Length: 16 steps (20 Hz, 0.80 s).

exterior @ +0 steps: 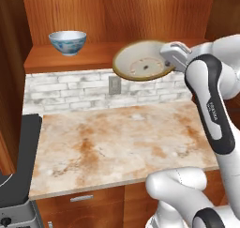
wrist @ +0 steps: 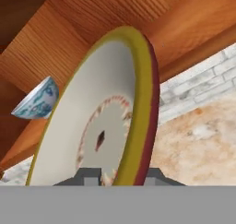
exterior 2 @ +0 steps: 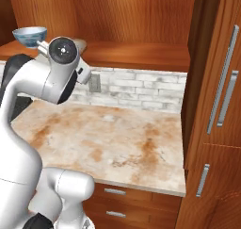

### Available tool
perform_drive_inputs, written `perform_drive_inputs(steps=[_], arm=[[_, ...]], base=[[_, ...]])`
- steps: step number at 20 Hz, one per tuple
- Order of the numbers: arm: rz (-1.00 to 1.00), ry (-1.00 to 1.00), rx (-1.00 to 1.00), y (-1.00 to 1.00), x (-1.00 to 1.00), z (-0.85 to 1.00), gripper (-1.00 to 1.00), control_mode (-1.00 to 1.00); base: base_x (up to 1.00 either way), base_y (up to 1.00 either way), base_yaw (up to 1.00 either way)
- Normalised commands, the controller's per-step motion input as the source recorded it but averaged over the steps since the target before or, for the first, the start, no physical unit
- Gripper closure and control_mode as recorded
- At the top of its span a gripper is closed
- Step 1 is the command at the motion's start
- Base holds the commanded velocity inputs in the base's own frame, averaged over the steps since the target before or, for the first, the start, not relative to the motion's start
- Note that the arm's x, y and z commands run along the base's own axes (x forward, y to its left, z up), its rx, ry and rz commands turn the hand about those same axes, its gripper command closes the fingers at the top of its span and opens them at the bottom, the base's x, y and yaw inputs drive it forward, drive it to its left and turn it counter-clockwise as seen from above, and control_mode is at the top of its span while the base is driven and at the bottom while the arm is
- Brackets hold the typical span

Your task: Take the smaller bowl and place it next to the appetizer plate on the dining counter , and place the larger bowl next to the plate with cooked food.

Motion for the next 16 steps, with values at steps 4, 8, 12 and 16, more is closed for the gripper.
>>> perform_drive_inputs(steps=[4, 8, 12, 16], arm=[[0.15, -0.01, 0.00, 0.00, -0.77, -0.08, 1.00, -1.00], [0.10, 0.00, 0.00, 0.24, -0.31, -0.28, 1.00, -1.00], [0.00, 0.00, -0.01, 0.10, -0.07, -0.06, 1.00, 1.00], [0.00, 0.00, 0.00, 0.00, 0.00, 0.00, 1.00, 1.00]], base=[[0.00, 0.00, 0.00], [0.00, 0.00, 0.00], [-0.46, 0.33, 0.01], [-0.90, 0.41, 0.03]])
